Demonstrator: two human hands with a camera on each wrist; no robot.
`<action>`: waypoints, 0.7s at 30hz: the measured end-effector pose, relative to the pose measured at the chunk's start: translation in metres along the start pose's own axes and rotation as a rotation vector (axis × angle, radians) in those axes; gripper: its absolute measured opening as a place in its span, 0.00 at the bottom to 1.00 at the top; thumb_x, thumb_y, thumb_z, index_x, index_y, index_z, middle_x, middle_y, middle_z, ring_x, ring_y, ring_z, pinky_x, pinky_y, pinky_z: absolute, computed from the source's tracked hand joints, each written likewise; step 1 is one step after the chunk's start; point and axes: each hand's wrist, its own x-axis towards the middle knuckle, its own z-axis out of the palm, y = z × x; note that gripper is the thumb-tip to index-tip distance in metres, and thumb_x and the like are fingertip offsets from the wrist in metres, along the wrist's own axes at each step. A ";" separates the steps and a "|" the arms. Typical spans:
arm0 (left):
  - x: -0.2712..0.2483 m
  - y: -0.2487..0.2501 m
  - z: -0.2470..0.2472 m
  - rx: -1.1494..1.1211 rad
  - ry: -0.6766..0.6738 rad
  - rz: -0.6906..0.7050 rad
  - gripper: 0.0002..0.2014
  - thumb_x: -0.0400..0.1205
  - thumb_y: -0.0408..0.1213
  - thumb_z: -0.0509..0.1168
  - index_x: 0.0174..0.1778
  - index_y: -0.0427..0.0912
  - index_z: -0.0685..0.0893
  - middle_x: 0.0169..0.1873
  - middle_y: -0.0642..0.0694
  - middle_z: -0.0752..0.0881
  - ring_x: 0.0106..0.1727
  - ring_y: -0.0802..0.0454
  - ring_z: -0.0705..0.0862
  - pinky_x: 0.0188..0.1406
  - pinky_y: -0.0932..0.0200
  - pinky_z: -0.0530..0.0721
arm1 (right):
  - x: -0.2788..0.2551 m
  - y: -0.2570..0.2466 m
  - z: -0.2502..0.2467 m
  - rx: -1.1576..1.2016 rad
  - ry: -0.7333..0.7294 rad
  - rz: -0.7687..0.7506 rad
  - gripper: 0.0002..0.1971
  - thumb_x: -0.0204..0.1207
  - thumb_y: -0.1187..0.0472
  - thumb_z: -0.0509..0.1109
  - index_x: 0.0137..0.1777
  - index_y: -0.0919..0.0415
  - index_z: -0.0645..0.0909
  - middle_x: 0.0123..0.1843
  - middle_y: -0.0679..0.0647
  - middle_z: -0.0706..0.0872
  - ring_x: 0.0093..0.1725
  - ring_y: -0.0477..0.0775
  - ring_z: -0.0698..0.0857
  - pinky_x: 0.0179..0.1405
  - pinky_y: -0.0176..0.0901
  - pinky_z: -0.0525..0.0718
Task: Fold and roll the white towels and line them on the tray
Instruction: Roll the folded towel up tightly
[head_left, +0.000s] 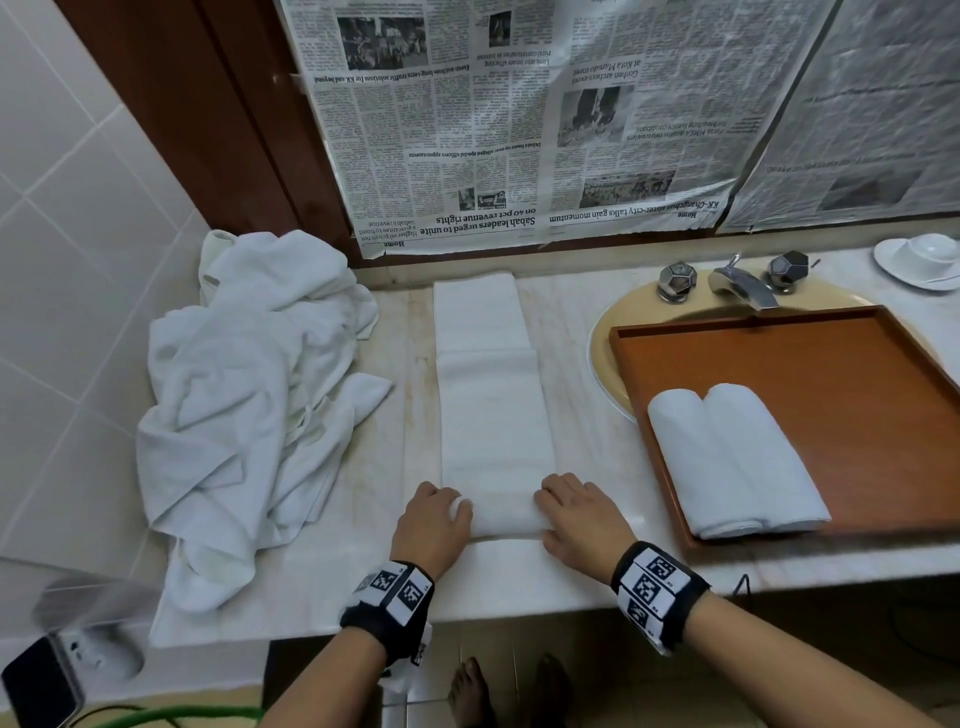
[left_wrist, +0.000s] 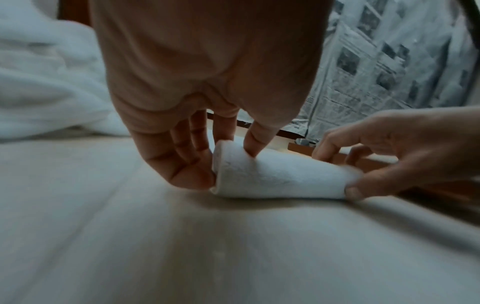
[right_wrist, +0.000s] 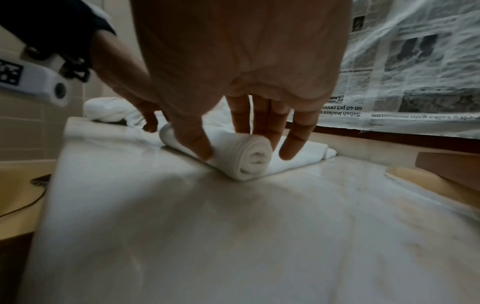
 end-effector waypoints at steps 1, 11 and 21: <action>-0.001 -0.001 0.000 0.048 0.013 0.013 0.17 0.88 0.48 0.57 0.65 0.45 0.85 0.63 0.47 0.76 0.61 0.46 0.79 0.55 0.57 0.76 | 0.000 0.001 0.001 0.014 -0.009 0.009 0.19 0.51 0.55 0.80 0.43 0.58 0.83 0.45 0.52 0.83 0.40 0.55 0.83 0.28 0.44 0.79; -0.011 -0.018 0.009 0.204 -0.007 0.366 0.30 0.84 0.64 0.47 0.71 0.51 0.80 0.68 0.54 0.76 0.67 0.49 0.75 0.56 0.49 0.82 | 0.021 0.013 -0.021 0.392 -0.214 0.209 0.17 0.77 0.55 0.64 0.64 0.56 0.81 0.59 0.54 0.80 0.62 0.55 0.76 0.59 0.49 0.78; -0.018 -0.021 0.010 0.085 0.044 0.304 0.32 0.82 0.69 0.48 0.71 0.54 0.81 0.55 0.53 0.81 0.57 0.51 0.79 0.53 0.59 0.79 | 0.015 0.029 -0.022 0.735 -0.244 0.390 0.11 0.77 0.49 0.65 0.53 0.53 0.80 0.47 0.52 0.85 0.45 0.52 0.83 0.43 0.42 0.79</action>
